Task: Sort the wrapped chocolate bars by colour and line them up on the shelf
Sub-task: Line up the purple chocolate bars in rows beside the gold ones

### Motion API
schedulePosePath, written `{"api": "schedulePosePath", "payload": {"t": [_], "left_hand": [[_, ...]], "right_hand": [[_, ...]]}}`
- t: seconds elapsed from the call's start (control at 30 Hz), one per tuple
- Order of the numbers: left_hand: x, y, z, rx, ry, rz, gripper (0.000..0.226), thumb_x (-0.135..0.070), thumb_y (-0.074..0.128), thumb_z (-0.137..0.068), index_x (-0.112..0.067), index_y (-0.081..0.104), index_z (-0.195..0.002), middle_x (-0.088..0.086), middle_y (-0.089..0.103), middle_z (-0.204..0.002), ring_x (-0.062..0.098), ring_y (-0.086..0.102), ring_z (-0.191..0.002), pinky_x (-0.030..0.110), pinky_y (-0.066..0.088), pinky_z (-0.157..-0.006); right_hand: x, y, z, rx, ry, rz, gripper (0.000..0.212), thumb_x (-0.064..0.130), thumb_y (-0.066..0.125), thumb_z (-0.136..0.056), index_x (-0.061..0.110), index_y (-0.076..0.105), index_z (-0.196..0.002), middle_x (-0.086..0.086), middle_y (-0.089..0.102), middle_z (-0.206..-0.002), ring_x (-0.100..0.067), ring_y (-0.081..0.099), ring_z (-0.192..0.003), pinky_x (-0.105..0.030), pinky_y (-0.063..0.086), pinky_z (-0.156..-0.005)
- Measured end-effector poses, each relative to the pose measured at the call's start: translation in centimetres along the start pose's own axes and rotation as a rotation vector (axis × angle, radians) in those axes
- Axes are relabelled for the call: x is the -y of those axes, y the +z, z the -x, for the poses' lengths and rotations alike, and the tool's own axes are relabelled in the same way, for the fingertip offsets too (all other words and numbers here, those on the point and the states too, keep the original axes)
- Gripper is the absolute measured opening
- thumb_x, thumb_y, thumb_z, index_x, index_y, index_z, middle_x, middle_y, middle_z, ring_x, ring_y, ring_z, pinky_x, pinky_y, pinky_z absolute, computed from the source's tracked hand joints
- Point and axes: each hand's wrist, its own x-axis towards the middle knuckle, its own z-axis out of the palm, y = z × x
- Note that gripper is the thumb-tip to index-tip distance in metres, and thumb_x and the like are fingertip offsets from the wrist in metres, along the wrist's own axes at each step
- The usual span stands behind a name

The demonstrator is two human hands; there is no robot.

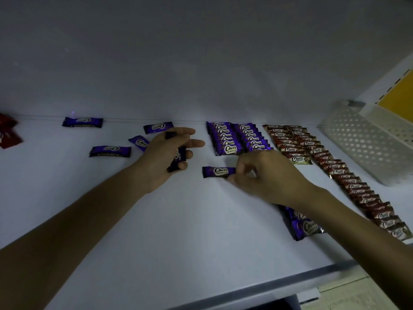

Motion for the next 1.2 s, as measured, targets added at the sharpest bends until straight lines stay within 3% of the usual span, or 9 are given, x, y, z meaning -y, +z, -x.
{"api": "schedulePosePath", "payload": {"t": [0.13, 0.27, 0.47, 0.6, 0.7, 0.77, 0.97, 1.1, 1.2], "left_hand": [[0.0, -0.1, -0.1, -0.034, -0.016, 0.015, 0.013, -0.01, 0.05, -0.098, -0.013, 0.062, -0.097, 0.007, 0.071, -0.089, 0.008, 0.059, -0.054, 0.017, 0.043, -0.041], [0.0, -0.1, -0.2, -0.03, -0.018, 0.025, 0.013, -0.009, 0.049, -0.097, -0.012, 0.062, -0.097, 0.008, 0.07, -0.089, 0.007, 0.058, -0.054, 0.016, 0.042, -0.04], [0.1, -0.1, 0.0, -0.025, -0.007, 0.025, 0.016, -0.008, 0.048, -0.098, -0.013, 0.063, -0.096, 0.005, 0.072, -0.084, 0.008, 0.062, -0.056, 0.017, 0.046, -0.043], [0.0, -0.1, 0.1, 0.002, -0.004, 0.061, 0.019, -0.01, 0.044, -0.1, -0.012, 0.063, -0.098, 0.003, 0.074, -0.081, 0.012, 0.07, -0.069, 0.021, 0.057, -0.058], [0.0, -0.4, 0.2, 0.025, -0.034, 0.159, 0.02, -0.015, 0.044, -0.1, -0.009, 0.063, -0.105, 0.009, 0.074, -0.094, 0.02, 0.072, -0.085, 0.031, 0.06, -0.074], [-0.2, -0.4, 0.4, 0.027, -0.063, 0.262, 0.023, -0.017, 0.046, -0.099, -0.008, 0.063, -0.111, 0.013, 0.072, -0.106, 0.024, 0.071, -0.095, 0.034, 0.059, -0.078], [-1.0, 0.4, 1.6, 0.128, -0.066, 0.422, 0.044, -0.023, 0.053, -0.083, -0.018, 0.061, -0.126, 0.012, 0.068, -0.117, 0.019, 0.069, -0.088, 0.019, 0.037, -0.049], [-1.2, 0.4, 1.8, 0.217, -0.074, 0.451, 0.038, -0.022, 0.042, -0.097, -0.02, 0.057, -0.132, 0.011, 0.072, -0.1, 0.022, 0.071, -0.081, 0.022, 0.042, -0.049], [-0.4, 0.6, 1.3, 0.215, -0.097, 0.451, 0.037, -0.022, 0.046, -0.095, -0.019, 0.061, -0.129, 0.014, 0.065, -0.122, 0.029, 0.067, -0.105, 0.035, 0.057, -0.074]], "right_hand": [[0.2, 1.2, -1.2, -0.039, -0.055, -0.038, 0.035, 0.04, 0.07, -0.082, 0.022, 0.068, -0.112, 0.006, 0.058, -0.076, -0.008, 0.047, -0.072, -0.019, 0.032, -0.064], [-0.8, 1.8, -2.5, -0.008, -0.071, -0.07, 0.015, 0.027, 0.072, -0.081, 0.017, 0.075, -0.092, 0.007, 0.055, -0.073, -0.011, 0.048, -0.074, -0.021, 0.034, -0.064], [-3.5, 1.5, -3.5, -0.117, 0.047, 0.054, 0.022, 0.029, 0.076, -0.075, 0.021, 0.071, -0.094, 0.002, 0.058, -0.077, -0.02, 0.056, -0.077, -0.034, 0.046, -0.071], [-3.1, 1.4, -3.7, -0.127, 0.041, 0.037, 0.022, 0.026, 0.074, -0.078, 0.019, 0.07, -0.099, 0.005, 0.057, -0.078, -0.012, 0.05, -0.072, -0.029, 0.042, -0.067], [-1.7, 1.3, -3.9, -0.147, 0.068, -0.038, 0.018, 0.025, 0.069, -0.082, 0.019, 0.068, -0.099, 0.005, 0.061, -0.078, -0.01, 0.049, -0.068, -0.024, 0.034, -0.063], [0.3, 1.5, -3.9, -0.191, 0.041, -0.165, 0.015, 0.029, 0.067, -0.084, 0.019, 0.067, -0.095, 0.005, 0.064, -0.073, -0.01, 0.054, -0.063, -0.027, 0.04, -0.06], [5.3, 2.4, -4.9, -0.112, -0.063, -0.307, 0.042, 0.036, 0.07, -0.083, 0.021, 0.059, -0.121, 0.004, 0.058, -0.073, -0.007, 0.052, -0.064, -0.024, 0.04, -0.059], [4.7, 1.5, -5.1, -0.1, -0.091, -0.366, 0.032, 0.031, 0.077, -0.076, 0.021, 0.068, -0.105, 0.003, 0.052, -0.075, -0.005, 0.047, -0.064, -0.017, 0.034, -0.059], [3.8, 0.6, -4.4, -0.071, -0.059, -0.417, 0.019, 0.026, 0.08, -0.073, 0.019, 0.064, -0.081, -0.002, 0.057, -0.08, -0.008, 0.051, -0.068, -0.019, 0.04, -0.062]]}}
